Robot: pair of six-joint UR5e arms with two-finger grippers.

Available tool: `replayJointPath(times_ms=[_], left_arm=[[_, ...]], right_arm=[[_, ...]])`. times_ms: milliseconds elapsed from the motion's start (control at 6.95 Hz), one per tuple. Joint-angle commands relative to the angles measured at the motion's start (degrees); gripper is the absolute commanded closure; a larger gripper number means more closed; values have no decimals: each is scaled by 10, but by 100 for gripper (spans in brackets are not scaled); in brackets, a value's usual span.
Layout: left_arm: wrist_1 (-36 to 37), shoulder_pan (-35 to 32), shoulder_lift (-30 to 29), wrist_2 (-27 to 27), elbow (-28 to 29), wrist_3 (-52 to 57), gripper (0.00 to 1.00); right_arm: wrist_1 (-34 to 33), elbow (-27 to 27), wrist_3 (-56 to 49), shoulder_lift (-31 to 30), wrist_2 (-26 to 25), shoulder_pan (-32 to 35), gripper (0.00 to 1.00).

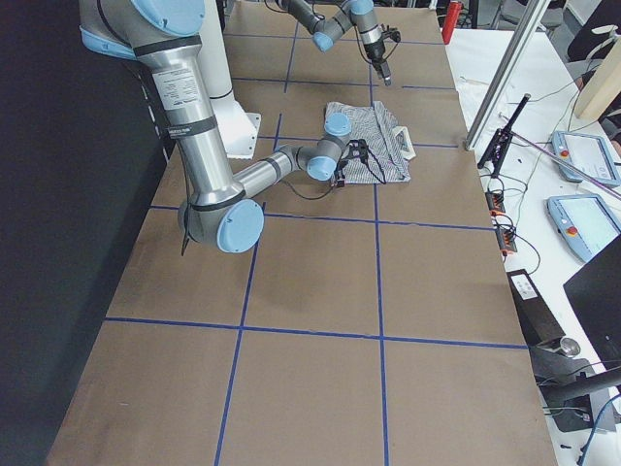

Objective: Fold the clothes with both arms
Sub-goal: 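Move the right gripper to the folded shirt's side edge and grasp it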

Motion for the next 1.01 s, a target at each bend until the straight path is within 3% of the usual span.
replayJointPath(times_ms=[0,432,863], left_arm=[[-1,0,-1,-1,0,1,0],[-1,0,-3,-1,0,1,0],[0,0,0,0,-18,0,0]], right_arm=[[-2,5,-6,-2,4,8,100],[-1,51,-5,-57,1,4,100],[0,209,15,-203,2,-61,100]])
